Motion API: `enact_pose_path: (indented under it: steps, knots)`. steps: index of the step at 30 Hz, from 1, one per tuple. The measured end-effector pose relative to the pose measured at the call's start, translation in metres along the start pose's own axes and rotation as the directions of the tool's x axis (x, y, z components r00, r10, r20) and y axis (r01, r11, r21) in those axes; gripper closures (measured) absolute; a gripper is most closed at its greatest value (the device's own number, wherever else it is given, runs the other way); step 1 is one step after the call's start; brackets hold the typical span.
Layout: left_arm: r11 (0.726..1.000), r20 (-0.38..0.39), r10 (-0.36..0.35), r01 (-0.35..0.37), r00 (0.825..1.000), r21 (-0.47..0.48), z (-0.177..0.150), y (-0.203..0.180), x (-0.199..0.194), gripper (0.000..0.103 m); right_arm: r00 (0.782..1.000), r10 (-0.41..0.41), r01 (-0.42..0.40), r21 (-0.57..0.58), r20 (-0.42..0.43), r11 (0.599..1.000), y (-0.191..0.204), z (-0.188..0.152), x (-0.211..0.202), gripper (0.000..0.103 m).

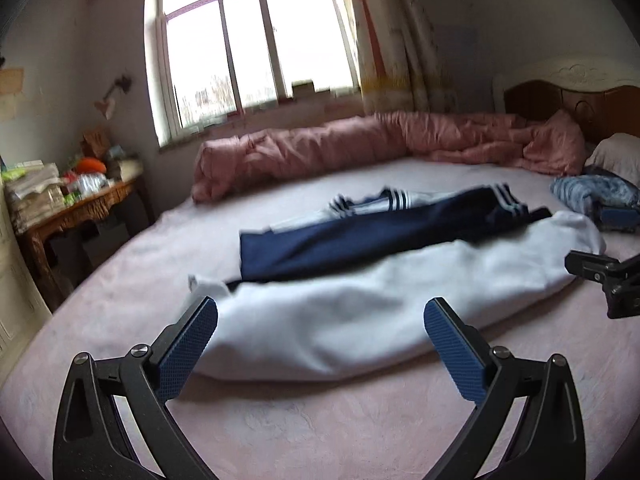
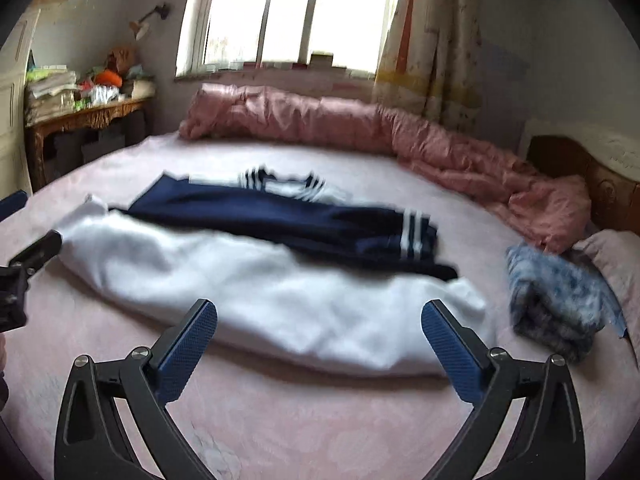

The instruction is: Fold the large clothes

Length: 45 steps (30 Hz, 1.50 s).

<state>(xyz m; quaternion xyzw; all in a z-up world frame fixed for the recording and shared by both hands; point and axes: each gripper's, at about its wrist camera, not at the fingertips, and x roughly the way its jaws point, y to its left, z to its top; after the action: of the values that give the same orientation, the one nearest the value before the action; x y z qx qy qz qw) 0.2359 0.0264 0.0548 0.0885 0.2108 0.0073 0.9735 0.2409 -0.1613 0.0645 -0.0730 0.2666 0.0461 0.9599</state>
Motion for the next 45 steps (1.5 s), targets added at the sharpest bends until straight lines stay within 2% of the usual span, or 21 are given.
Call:
enact_pose_path:
  steps: [4, 7, 10, 12, 14, 15, 16, 17, 18, 20, 21, 25, 27, 30, 32, 33, 34, 36, 38, 41, 45]
  knots:
    - [1.0, -0.007, 0.014, -0.014, 1.0, -0.02, -0.014, -0.002, 0.011, 0.0, 0.999, -0.005, 0.007, 0.029, -0.048, 1.0, -0.007, -0.016, 0.017, 0.0]
    - [0.998, -0.027, 0.053, -0.054, 0.998, -0.018, -0.018, -0.006, 0.021, 0.001, 0.997, -0.018, 0.02, 0.025, -0.076, 0.999, -0.012, -0.027, 0.031, 0.0]
    - [0.998, -0.042, 0.062, -0.061, 0.997, 0.017, -0.018, -0.011, 0.022, 0.0, 0.982, 0.04, -0.041, 0.002, -0.185, 0.999, -0.011, -0.033, 0.049, 0.0]
    - [0.995, -0.091, 0.07, -0.063, 0.993, 0.079, -0.02, -0.018, 0.028, 0.001, 0.97, 0.062, -0.067, -0.011, -0.237, 0.998, -0.01, -0.036, 0.058, 0.0]
    - [0.987, -0.183, -0.011, 0.039, 0.983, 0.153, -0.024, -0.027, 0.041, 0.011, 0.961, 0.037, -0.053, -0.053, -0.275, 0.997, -0.006, -0.04, 0.064, 0.0]
    - [0.978, -0.233, -0.005, 0.053, 0.972, 0.201, -0.027, -0.034, 0.05, 0.02, 0.955, -0.003, -0.03, -0.107, -0.295, 0.994, -0.001, -0.042, 0.068, 0.0]
    - [0.963, -0.284, 0.021, 0.057, 0.959, 0.263, -0.031, -0.041, 0.061, 0.023, 0.951, -0.043, -0.007, -0.16, -0.306, 0.987, 0.002, -0.044, 0.072, 0.0]
    - [0.951, -0.308, 0.03, 0.067, 0.951, 0.301, -0.035, -0.047, 0.068, 0.024, 0.951, -0.071, 0.01, -0.199, -0.301, 0.98, 0.006, -0.045, 0.074, 0.0]
    - [0.941, -0.319, 0.035, 0.076, 0.947, 0.329, -0.038, -0.05, 0.073, 0.025, 0.959, -0.117, 0.045, -0.267, -0.258, 0.963, 0.009, -0.044, 0.075, 0.0]
    - [0.944, -0.318, 0.043, 0.066, 0.947, 0.324, -0.036, -0.049, 0.076, 0.025, 0.945, -0.236, 0.148, -0.348, -0.226, 0.926, 0.01, -0.042, 0.086, 0.0]
    - [0.948, -0.319, 0.05, 0.056, 0.947, 0.313, -0.034, -0.046, 0.079, 0.024, 0.938, -0.256, 0.163, -0.354, -0.235, 0.921, 0.008, -0.041, 0.091, 0.0]
    - [0.948, -0.319, 0.12, -0.013, 0.94, 0.318, -0.036, -0.029, 0.096, 0.02, 0.932, -0.203, 0.12, -0.275, -0.299, 0.954, -0.01, -0.036, 0.111, 0.001]
    - [0.96, -0.329, 0.107, -0.011, 0.938, 0.28, -0.035, -0.016, 0.104, 0.018, 0.931, -0.206, 0.128, -0.26, -0.301, 0.957, -0.017, -0.034, 0.117, 0.001]
    - [0.97, -0.335, 0.133, -0.052, 0.933, 0.239, -0.035, 0.002, 0.112, 0.019, 0.926, -0.255, 0.184, -0.255, -0.279, 0.949, -0.03, -0.034, 0.123, 0.001]
    - [0.974, -0.332, 0.135, -0.063, 0.934, 0.219, -0.035, 0.008, 0.113, 0.037, 0.932, -0.237, 0.175, -0.233, -0.273, 0.957, -0.035, -0.034, 0.124, 0.01]
    - [0.97, -0.319, 0.156, -0.084, 0.935, 0.23, -0.035, 0.008, 0.111, 0.058, 0.933, -0.244, 0.184, -0.232, -0.264, 0.955, -0.037, -0.033, 0.123, 0.025]
    - [0.967, -0.299, 0.157, -0.085, 0.941, 0.239, -0.035, 0.006, 0.107, 0.074, 0.932, -0.258, 0.198, -0.237, -0.256, 0.951, -0.038, -0.033, 0.122, 0.05]
    - [0.959, -0.249, 0.172, -0.104, 0.953, 0.265, -0.034, -0.001, 0.095, 0.08, 0.929, -0.275, 0.214, -0.244, -0.249, 0.946, -0.038, -0.033, 0.121, 0.072]
    - [0.959, -0.231, 0.179, -0.117, 0.956, 0.258, -0.034, -0.002, 0.081, 0.082, 0.934, -0.274, 0.221, -0.232, -0.227, 0.947, -0.037, -0.033, 0.113, 0.076]
    - [0.981, -0.262, 0.12, -0.073, 0.958, 0.181, -0.034, 0.01, 0.052, 0.082, 0.948, -0.247, 0.214, -0.172, -0.199, 0.962, -0.037, -0.035, 0.079, 0.079]
    - [0.986, -0.243, 0.065, -0.025, 0.968, 0.163, -0.045, 0.02, -0.013, 0.082, 0.963, -0.201, 0.174, -0.154, -0.179, 0.973, -0.035, -0.049, 0.027, 0.079]
